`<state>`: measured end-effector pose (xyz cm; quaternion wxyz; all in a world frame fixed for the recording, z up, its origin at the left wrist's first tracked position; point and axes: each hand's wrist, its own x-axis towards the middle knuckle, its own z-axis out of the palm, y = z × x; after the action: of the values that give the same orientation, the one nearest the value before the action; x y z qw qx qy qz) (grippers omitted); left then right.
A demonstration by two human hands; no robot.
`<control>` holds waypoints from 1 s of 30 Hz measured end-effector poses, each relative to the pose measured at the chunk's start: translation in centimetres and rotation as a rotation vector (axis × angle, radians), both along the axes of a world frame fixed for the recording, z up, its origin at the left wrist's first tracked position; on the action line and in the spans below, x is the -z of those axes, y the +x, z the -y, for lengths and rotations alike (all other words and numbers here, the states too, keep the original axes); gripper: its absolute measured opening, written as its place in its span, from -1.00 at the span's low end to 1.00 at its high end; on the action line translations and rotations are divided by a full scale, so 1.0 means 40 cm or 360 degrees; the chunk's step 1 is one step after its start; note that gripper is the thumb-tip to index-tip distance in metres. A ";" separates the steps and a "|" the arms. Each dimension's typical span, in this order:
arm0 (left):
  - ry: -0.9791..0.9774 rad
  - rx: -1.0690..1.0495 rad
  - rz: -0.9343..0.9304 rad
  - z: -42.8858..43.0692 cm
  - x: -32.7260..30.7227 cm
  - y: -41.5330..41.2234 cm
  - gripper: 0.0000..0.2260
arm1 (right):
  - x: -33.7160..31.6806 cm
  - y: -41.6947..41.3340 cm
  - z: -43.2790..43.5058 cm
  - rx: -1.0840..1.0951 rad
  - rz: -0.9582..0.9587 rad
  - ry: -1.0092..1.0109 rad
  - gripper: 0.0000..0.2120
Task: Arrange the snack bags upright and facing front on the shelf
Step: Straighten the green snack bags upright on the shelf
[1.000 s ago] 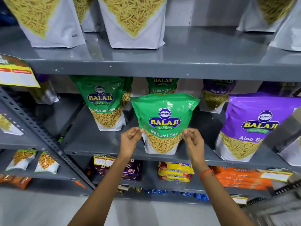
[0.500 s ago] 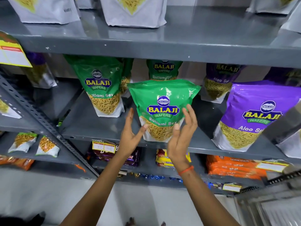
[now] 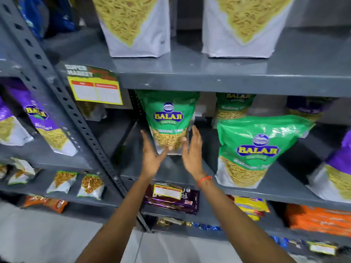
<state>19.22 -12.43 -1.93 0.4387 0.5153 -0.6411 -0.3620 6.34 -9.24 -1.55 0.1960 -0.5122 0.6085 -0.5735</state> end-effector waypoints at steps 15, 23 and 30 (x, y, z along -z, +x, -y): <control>0.0475 0.0477 -0.0122 0.024 0.132 0.158 -0.59 | 0.129 0.027 -0.083 -0.0318 0.0364 0.0351 -0.60; 0.0583 0.0554 -0.0168 -0.014 0.067 0.199 -0.66 | 0.105 0.047 -0.147 -0.0234 0.0482 0.0300 -0.67; 0.0468 0.0056 -0.0740 -0.002 -0.027 0.186 -0.89 | 0.032 0.029 -0.097 0.0184 0.0329 -0.0009 -0.87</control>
<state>26.67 -12.36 -0.86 0.4882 0.4654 -0.4727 -0.5672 7.51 -5.36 -2.82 0.2227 -0.4148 0.6120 -0.6354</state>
